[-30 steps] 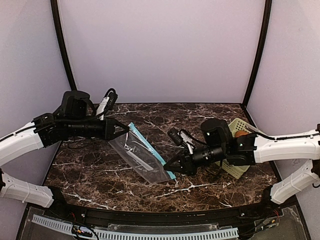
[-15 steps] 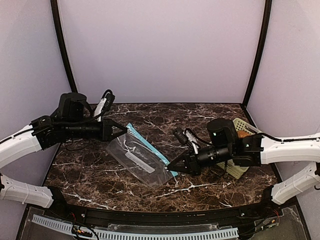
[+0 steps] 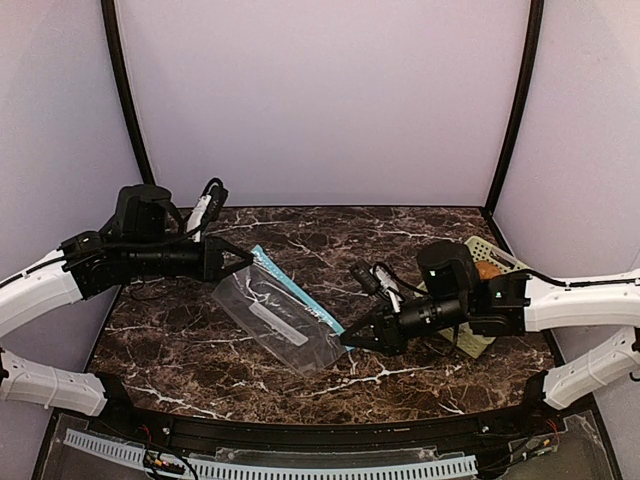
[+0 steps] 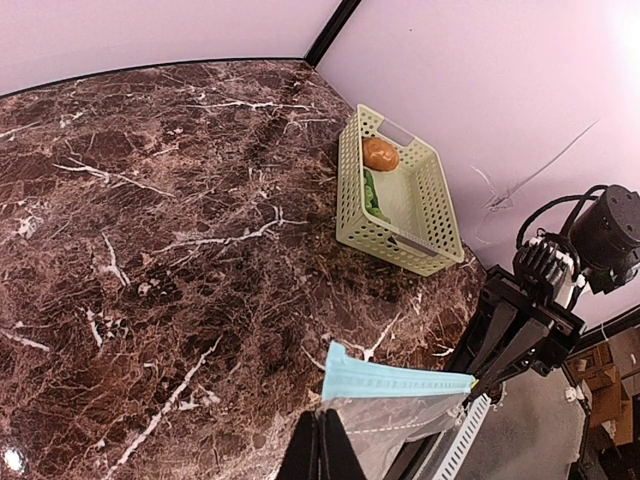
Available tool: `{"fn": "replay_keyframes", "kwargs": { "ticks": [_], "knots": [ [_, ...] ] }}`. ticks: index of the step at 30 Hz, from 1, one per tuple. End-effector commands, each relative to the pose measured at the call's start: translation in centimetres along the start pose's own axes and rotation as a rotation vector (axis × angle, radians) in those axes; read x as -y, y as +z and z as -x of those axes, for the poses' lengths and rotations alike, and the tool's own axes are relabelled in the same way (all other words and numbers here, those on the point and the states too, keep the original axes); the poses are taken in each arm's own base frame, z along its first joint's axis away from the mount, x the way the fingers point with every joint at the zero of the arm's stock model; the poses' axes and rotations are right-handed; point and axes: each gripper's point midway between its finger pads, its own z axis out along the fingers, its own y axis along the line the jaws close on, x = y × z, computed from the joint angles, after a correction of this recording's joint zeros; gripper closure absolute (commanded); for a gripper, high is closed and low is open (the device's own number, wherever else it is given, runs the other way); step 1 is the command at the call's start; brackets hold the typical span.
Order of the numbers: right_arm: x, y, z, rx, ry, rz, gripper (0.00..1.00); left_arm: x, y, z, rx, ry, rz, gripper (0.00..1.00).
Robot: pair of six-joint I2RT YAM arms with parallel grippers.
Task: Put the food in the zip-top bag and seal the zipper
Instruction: Unzip the zipper from the zipper food storage bag.
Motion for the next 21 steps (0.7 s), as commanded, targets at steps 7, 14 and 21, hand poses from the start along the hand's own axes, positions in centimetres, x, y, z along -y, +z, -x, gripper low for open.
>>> {"fn": "replay_keyframes", "kwargs": {
  "ticks": [7, 14, 21],
  "knots": [
    [0.7, -0.7, -2.0, -0.049, 0.045, -0.035, 0.95, 1.0, -0.6, 1.2, 0.030, 0.066, -0.062, 0.99],
    [-0.3, -1.4, -0.5, -0.010, 0.021, -0.019, 0.54, 5.4, -1.0, -0.9, -0.075, 0.134, -0.345, 0.99],
    [-0.4, -2.7, 1.3, 0.051, 0.006, -0.069, 0.24, 7.6, -1.7, -2.9, -0.149, 0.153, -0.526, 0.99]
  ]
}}
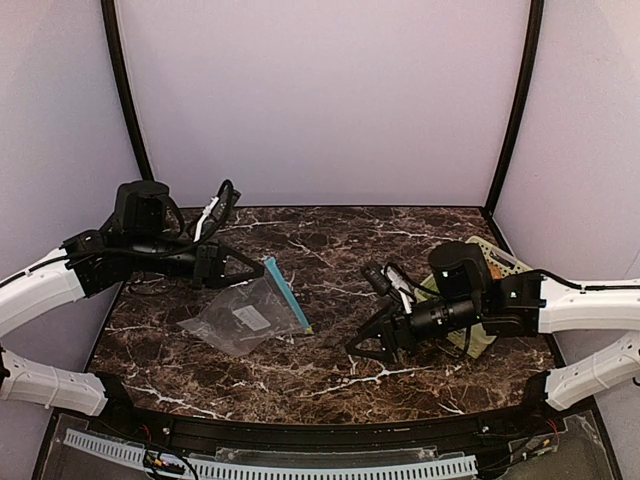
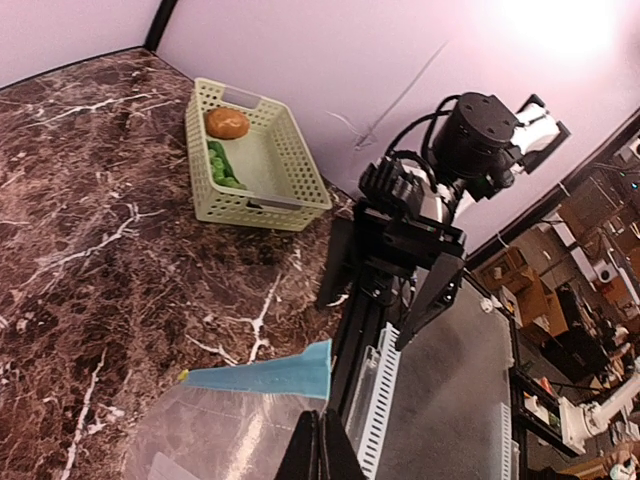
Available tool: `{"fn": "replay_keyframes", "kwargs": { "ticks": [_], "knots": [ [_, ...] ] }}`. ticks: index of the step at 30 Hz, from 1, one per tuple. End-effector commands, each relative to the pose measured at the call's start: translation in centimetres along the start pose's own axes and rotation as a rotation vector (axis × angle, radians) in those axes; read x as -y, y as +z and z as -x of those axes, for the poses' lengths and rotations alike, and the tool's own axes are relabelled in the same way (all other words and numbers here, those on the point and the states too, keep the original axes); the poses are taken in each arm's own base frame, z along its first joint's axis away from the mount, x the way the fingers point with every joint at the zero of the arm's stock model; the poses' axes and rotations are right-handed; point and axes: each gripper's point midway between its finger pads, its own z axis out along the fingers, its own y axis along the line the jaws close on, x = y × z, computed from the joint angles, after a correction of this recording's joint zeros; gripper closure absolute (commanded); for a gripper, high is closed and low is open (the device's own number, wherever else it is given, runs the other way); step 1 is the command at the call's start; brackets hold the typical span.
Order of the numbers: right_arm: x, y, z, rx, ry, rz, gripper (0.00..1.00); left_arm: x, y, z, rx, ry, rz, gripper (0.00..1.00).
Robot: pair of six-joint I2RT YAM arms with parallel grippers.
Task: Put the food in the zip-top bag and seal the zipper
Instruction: Unzip the zipper from the zipper food storage bag.
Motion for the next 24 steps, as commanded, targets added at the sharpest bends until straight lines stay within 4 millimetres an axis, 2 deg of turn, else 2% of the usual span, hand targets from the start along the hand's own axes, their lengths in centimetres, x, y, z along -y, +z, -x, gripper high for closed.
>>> {"fn": "replay_keyframes", "kwargs": {
  "ticks": [1, 4, 11, 24],
  "knots": [
    [-0.2, -1.1, 2.2, 0.062, -0.013, -0.050, 0.21, 2.2, 0.2, -1.4, -0.049, 0.032, -0.168, 0.99],
    [0.2, -1.3, 3.0, 0.087, -0.019, -0.086, 0.16, 2.9, 0.3, -2.1, -0.078, 0.026, -0.228, 0.99],
    [0.0, -1.3, 4.5, 0.132, -0.051, -0.088, 0.10, 2.6, 0.8, -3.4, -0.121, -0.005, -0.260, 0.99],
    [0.2, 2.7, 3.7, 0.058, -0.073, -0.014, 0.09, 2.4, 1.1, -5.0, -0.152, -0.032, -0.287, 0.99]
  ]
}}
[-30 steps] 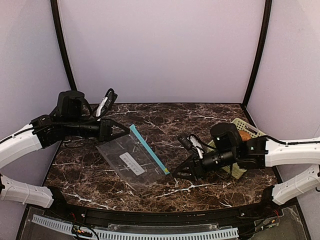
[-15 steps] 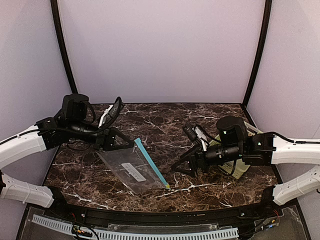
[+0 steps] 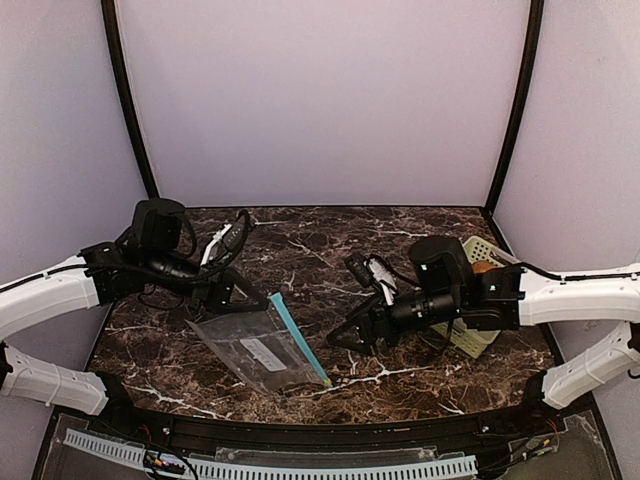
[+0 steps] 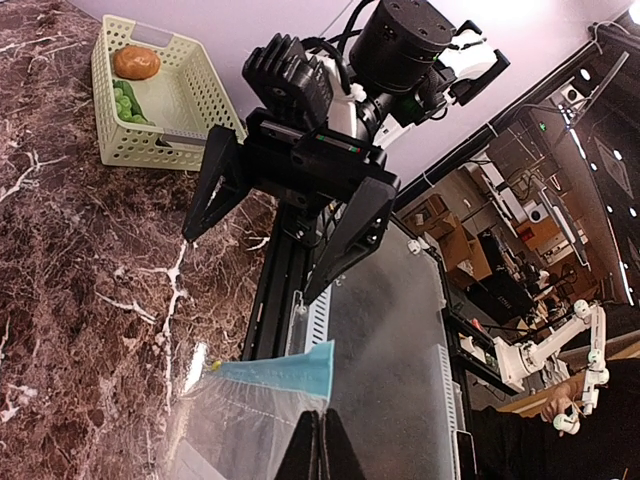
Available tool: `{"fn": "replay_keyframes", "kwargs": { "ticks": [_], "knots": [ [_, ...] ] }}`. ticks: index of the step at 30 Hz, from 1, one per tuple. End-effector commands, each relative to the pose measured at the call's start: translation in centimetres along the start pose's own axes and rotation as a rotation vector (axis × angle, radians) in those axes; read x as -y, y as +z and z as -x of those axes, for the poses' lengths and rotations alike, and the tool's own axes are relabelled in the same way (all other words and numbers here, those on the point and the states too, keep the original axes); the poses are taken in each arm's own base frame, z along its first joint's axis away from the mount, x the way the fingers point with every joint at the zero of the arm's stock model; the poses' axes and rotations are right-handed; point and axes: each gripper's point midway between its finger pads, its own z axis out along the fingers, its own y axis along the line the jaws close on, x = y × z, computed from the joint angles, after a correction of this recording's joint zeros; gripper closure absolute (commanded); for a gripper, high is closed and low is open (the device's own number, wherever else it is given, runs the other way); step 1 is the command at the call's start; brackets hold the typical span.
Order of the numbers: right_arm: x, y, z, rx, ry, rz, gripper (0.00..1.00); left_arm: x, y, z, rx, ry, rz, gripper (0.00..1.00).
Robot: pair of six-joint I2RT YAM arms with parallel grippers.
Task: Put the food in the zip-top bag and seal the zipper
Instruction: Unzip the zipper from the zipper food storage bag, then pass from the left arm to the right
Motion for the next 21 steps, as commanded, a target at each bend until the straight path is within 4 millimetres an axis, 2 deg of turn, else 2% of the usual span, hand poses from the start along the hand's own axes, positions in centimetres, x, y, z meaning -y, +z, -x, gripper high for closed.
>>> {"fn": "replay_keyframes", "kwargs": {
  "ticks": [1, 10, 21],
  "knots": [
    [-1.2, 1.3, 1.7, 0.028, -0.050, 0.060, 0.09, 0.2, 0.2, -0.7, -0.010, 0.009, -0.031, 0.99],
    [-1.2, 3.5, 1.8, -0.006, -0.072, 0.098, 0.08, 0.2, 0.2, -0.9, -0.012, 0.002, -0.035, 0.99],
    [-0.7, 4.7, 0.8, -0.045, -0.075, 0.113, 0.08, 0.0, 0.2, -1.0, -0.008, -0.002, -0.033, 0.99]
  ]
}}
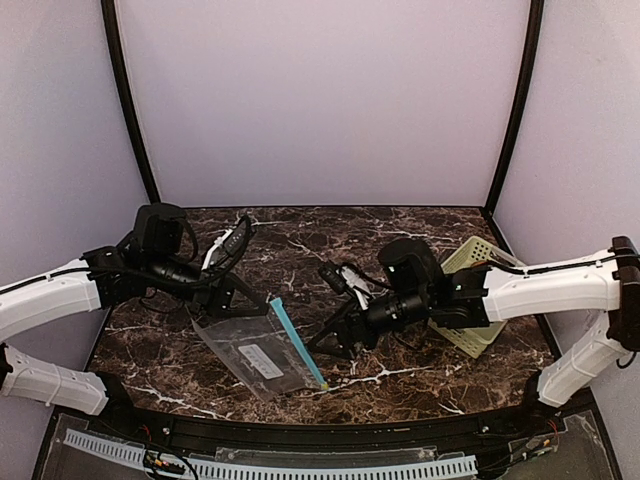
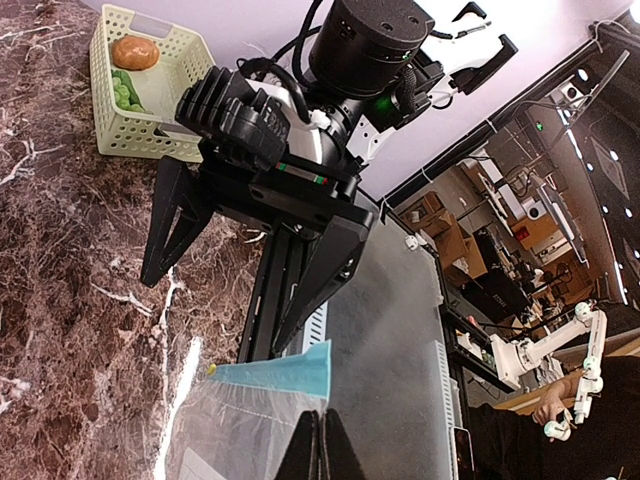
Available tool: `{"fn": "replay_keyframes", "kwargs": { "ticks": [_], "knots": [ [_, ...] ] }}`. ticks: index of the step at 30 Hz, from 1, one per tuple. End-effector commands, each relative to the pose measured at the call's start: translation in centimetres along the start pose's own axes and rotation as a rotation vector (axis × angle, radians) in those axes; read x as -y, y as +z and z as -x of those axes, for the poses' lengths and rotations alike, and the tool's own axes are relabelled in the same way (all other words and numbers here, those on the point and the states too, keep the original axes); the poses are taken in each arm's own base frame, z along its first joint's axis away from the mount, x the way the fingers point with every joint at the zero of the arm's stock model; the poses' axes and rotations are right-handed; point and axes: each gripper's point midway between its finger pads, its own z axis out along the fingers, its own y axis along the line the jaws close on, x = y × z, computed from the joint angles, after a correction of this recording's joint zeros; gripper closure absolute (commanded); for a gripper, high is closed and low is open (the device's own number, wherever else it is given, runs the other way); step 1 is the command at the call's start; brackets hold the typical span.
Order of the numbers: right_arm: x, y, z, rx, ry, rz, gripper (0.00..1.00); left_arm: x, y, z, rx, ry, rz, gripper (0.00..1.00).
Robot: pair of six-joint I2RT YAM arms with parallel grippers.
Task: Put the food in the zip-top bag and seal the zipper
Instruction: Pass from the left arm to the right
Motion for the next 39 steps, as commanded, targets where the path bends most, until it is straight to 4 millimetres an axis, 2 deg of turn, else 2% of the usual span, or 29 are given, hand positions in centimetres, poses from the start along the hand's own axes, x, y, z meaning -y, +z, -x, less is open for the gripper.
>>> {"fn": "replay_keyframes", "kwargs": {
  "ticks": [1, 18, 29, 39],
  "knots": [
    [-0.7, 0.3, 1.3, 0.026, -0.043, 0.036, 0.08, 0.4, 0.0, -0.2, 0.002, 0.011, -0.020, 0.99],
    [-0.2, 1.4, 0.8, 0.002, -0.045, 0.044, 0.08, 0.6, 0.0, 0.1, 0.007, 0.015, -0.027, 0.99],
    [1.0, -1.2, 2.0, 0.071, -0.034, 0.020, 0.08, 0.7, -0.1, 0.2, 0.009, 0.013, -0.029, 0.99],
    [0.9, -0.1, 1.5, 0.041, -0.024, 0.058, 0.09, 0.6, 0.0, 0.2, 0.008, 0.011, -0.028, 0.99]
  ]
}}
